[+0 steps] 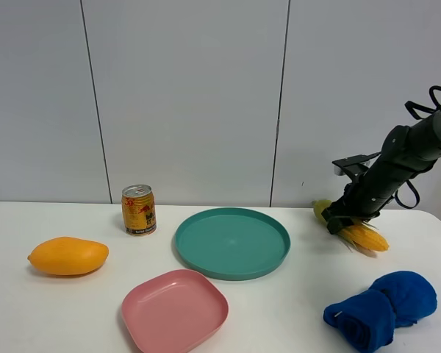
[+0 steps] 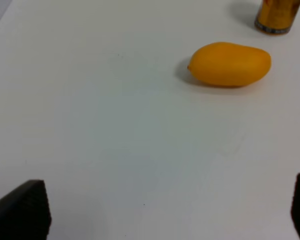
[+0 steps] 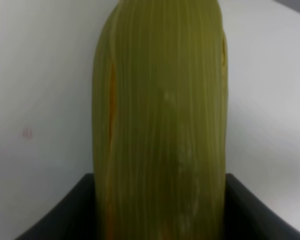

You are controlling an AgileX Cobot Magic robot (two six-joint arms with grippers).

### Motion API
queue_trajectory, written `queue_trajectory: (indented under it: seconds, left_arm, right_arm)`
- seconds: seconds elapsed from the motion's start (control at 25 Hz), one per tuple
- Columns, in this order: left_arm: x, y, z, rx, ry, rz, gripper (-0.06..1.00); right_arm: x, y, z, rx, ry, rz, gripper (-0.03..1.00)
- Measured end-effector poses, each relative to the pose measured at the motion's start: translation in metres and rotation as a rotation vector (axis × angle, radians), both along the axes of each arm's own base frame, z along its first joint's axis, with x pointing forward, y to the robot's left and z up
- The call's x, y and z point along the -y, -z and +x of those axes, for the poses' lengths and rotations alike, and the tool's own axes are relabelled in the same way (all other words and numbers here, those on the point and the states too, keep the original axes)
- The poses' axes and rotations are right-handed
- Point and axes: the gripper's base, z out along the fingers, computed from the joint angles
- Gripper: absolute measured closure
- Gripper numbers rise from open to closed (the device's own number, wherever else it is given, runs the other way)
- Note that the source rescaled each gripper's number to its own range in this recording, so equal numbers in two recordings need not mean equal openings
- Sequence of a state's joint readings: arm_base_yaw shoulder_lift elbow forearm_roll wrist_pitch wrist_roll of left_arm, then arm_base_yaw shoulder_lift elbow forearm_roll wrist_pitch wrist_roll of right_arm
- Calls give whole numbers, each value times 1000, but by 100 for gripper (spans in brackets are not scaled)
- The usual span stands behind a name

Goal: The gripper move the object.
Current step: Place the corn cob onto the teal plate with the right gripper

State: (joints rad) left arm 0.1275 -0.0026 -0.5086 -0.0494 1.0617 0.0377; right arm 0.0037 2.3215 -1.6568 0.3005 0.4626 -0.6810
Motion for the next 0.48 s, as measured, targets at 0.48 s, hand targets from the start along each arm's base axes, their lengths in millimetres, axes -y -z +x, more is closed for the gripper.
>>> queue_trajectory:
  seconds: [0.48]
  left_arm:
    - [0, 0, 0, 0, 0, 0, -6]
  right_arm:
    - [-18, -97, -20, 33, 64, 120, 97]
